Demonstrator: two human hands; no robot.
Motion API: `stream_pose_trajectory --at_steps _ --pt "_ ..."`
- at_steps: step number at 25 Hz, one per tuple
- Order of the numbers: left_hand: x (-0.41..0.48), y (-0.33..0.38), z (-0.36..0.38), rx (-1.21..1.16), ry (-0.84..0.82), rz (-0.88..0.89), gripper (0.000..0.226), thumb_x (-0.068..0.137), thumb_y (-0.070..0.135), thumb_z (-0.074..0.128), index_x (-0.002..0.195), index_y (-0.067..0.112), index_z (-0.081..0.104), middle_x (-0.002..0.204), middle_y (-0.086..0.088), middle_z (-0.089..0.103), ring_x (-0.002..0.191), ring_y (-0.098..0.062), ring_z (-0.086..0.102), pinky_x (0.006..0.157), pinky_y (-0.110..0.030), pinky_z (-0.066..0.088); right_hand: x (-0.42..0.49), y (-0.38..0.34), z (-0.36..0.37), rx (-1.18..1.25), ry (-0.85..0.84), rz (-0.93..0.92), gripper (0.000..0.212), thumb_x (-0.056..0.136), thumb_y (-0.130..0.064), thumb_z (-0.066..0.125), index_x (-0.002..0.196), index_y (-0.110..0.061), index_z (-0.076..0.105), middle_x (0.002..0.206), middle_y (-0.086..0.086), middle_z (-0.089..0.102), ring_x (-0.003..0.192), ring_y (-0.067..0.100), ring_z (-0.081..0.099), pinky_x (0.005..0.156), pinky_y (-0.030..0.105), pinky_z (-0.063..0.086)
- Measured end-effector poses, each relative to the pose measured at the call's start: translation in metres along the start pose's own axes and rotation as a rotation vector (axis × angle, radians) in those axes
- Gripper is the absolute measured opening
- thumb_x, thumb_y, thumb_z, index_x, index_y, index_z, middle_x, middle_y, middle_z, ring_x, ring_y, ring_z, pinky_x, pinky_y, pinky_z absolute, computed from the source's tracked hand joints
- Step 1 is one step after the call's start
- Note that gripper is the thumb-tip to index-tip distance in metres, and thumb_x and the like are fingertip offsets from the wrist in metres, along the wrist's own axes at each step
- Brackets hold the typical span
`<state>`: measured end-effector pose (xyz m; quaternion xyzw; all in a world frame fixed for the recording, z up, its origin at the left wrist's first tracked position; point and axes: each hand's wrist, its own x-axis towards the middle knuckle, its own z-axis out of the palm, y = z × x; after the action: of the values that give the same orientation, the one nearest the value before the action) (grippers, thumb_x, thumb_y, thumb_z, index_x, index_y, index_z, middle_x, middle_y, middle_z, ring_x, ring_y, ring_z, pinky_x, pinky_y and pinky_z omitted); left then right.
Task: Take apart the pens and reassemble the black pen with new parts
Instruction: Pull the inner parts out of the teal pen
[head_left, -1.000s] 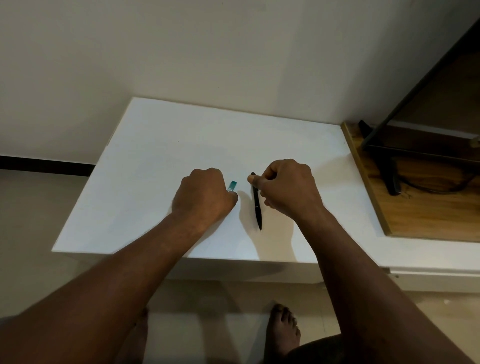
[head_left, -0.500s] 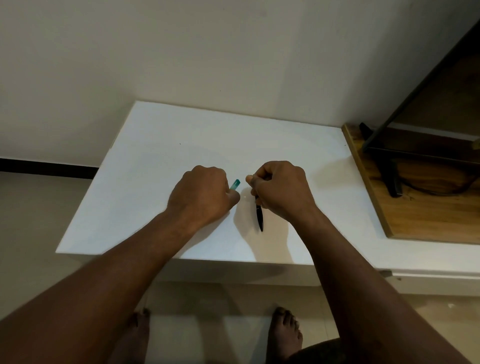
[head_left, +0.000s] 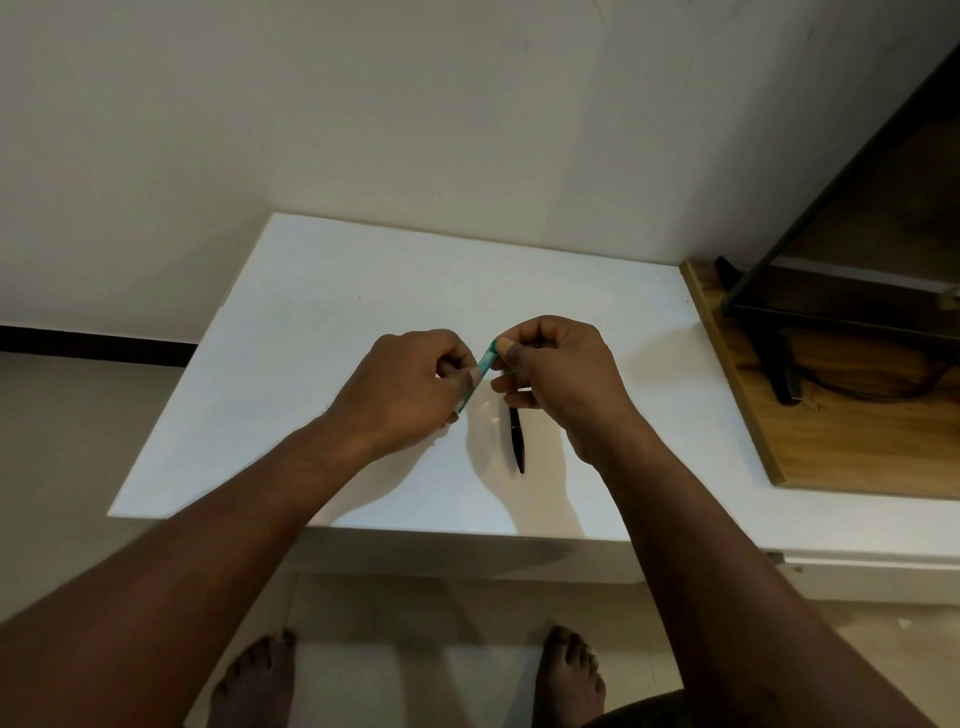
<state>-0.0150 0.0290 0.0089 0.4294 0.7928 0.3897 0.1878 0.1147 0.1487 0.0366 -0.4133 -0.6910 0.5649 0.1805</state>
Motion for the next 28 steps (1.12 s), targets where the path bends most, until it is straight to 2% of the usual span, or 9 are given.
stream_pose_trajectory --at_steps 4,8,12,16,19,23,28 --pt "0.0018 0.0001 -0.0018 -0.205 -0.061 -0.114 0.004 0.090 0.026 0.079 0.090 0.025 0.075 0.072 0.008 0.077 0.059 -0.009 0.076 0.051 -0.013 0.056 0.0012 -0.0004 -0.0004 0.114 0.054 0.043 0.013 0.102 -0.008 0.064 0.096 -0.012 0.075 0.093 0.010 0.081 0.076 0.021 0.080 0.068 0.031 0.061" --pt "0.0031 -0.0012 -0.0029 -0.265 -0.053 -0.188 0.003 0.094 0.029 0.074 0.093 0.026 0.076 0.073 0.008 0.079 0.062 -0.011 0.077 0.053 -0.017 0.058 0.0023 -0.0007 -0.0013 0.211 0.098 0.070 0.010 0.102 -0.009 0.064 0.099 -0.010 0.073 0.095 0.010 0.081 0.080 0.024 0.081 0.069 0.031 0.062" --pt "0.0027 -0.0035 -0.0021 -0.215 -0.046 -0.161 0.003 0.096 0.028 0.072 0.096 0.028 0.075 0.075 0.007 0.079 0.062 -0.009 0.076 0.055 -0.018 0.057 0.0015 -0.0001 -0.0001 0.220 0.092 0.059 0.009 0.102 -0.018 0.067 0.105 -0.012 0.074 0.094 0.008 0.081 0.080 0.023 0.081 0.067 0.030 0.062" --pt "0.0041 -0.0049 -0.0022 -0.305 -0.036 -0.180 0.005 0.096 0.028 0.072 0.097 0.027 0.077 0.075 0.007 0.080 0.064 -0.011 0.077 0.054 -0.017 0.057 0.0021 0.0005 -0.0014 0.210 0.106 0.054 0.011 0.102 -0.021 0.068 0.102 -0.012 0.076 0.090 0.005 0.082 0.078 0.022 0.081 0.070 0.033 0.066" --pt "0.0035 -0.0052 -0.0029 -0.389 -0.043 -0.183 0.006 0.095 0.032 0.073 0.094 0.029 0.078 0.079 0.009 0.080 0.065 -0.014 0.077 0.056 -0.020 0.059 0.0017 0.0004 -0.0008 0.213 0.099 0.054 0.012 0.103 -0.020 0.067 0.102 -0.011 0.075 0.090 0.006 0.082 0.076 0.020 0.081 0.067 0.030 0.063" --pt "0.0036 -0.0045 -0.0021 -0.413 -0.043 -0.183 0.007 0.094 0.035 0.074 0.095 0.029 0.079 0.080 0.011 0.080 0.065 -0.013 0.077 0.057 -0.022 0.061 0.0006 -0.0006 0.0016 0.192 0.088 0.049 0.013 0.104 -0.020 0.065 0.103 -0.010 0.074 0.093 0.007 0.081 0.074 0.019 0.079 0.063 0.026 0.059" --pt "0.0027 -0.0052 -0.0018 -0.438 -0.054 -0.183 0.012 0.093 0.038 0.074 0.093 0.028 0.080 0.082 0.008 0.080 0.068 -0.013 0.077 0.058 -0.022 0.060 -0.0013 0.0012 0.0032 0.134 0.034 0.042 0.013 0.104 -0.022 0.067 0.100 -0.013 0.075 0.092 0.005 0.082 0.077 0.019 0.079 0.066 0.028 0.060"
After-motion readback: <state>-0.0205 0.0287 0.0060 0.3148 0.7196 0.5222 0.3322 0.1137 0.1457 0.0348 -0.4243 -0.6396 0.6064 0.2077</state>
